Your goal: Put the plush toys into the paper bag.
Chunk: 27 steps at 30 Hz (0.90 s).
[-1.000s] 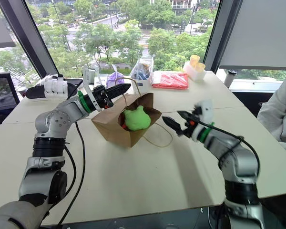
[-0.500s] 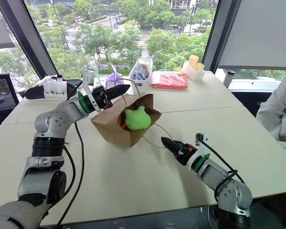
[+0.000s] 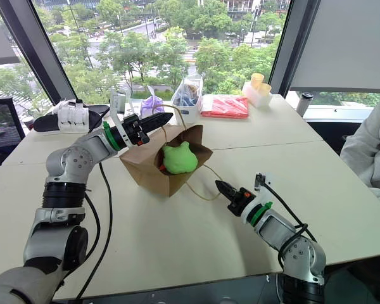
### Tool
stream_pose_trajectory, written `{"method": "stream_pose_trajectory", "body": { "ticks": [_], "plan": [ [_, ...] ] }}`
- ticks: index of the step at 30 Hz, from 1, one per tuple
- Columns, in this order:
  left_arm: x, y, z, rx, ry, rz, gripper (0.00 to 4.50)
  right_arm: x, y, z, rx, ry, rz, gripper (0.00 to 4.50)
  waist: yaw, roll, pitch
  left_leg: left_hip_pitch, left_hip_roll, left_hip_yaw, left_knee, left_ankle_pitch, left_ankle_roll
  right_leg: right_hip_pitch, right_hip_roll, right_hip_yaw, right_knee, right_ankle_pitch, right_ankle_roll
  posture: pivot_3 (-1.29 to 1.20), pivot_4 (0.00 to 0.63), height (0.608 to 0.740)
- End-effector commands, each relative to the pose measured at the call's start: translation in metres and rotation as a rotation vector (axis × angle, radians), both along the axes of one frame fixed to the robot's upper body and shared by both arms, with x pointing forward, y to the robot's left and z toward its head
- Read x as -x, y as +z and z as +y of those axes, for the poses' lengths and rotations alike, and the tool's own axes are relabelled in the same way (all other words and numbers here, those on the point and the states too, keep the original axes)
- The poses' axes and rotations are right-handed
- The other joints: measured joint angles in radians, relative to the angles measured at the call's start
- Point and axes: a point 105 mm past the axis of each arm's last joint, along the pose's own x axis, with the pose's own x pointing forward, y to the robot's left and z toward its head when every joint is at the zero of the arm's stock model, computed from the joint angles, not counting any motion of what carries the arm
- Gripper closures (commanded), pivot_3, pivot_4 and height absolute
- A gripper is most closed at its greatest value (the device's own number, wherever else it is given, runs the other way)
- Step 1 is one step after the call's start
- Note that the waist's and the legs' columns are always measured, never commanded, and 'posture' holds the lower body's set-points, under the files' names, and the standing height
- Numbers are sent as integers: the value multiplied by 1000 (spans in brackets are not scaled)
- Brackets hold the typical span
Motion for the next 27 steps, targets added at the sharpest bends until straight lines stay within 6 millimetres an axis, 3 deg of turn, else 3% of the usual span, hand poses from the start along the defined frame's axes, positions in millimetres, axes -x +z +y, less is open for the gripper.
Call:
{"method": "stream_pose_trajectory", "body": {
  "ticks": [1, 8, 12, 19, 23, 27],
  "plan": [
    [7, 17, -1, -10, -14, -87, 4500, 3, 30, -1, -55, 18, -107, 4464, 0, 0, 0, 0, 0, 0, 0, 0, 0, 0, 0, 0, 0, 0, 0, 0, 150, 740],
    [8, 40, 0, -54, -38, -197, 4500, 25, 128, 2, -211, 151, -430, 4464, 1, 0, 0, 0, 0, 0, 0, 0, 0, 0, 0, 0, 0, 0, 0, 0, 150, 740],
    [1, 55, 1, -55, -33, -242, 4500, 23, 153, 6, -175, 178, -501, 4464, 1, 0, 0, 0, 0, 0, 0, 0, 0, 1, 0, -1, -1, 0, 0, 0, 150, 740],
    [-13, 61, -1, 4, -15, -178, 4500, 13, 179, -2, -223, 141, -544, 4464, 1, 0, 0, -1, 0, 0, 0, 0, 1, 0, 0, -1, -1, 0, 0, 0, 150, 740],
    [-10, 38, -5, -12, -24, -82, 4500, 16, 186, -10, -291, 117, -555, 4464, -3, 0, 0, -2, 0, -1, 0, -1, 1, -1, 0, -1, 1, 0, 1, 0, 150, 740],
    [0, 22, -9, 5, -44, -22, 4500, 15, 181, -16, -302, 94, -528, 4464, -4, 0, 0, -2, 0, -1, -1, -1, 1, -2, -1, 0, 3, 1, 1, 0, 150, 740]
  ]
}}
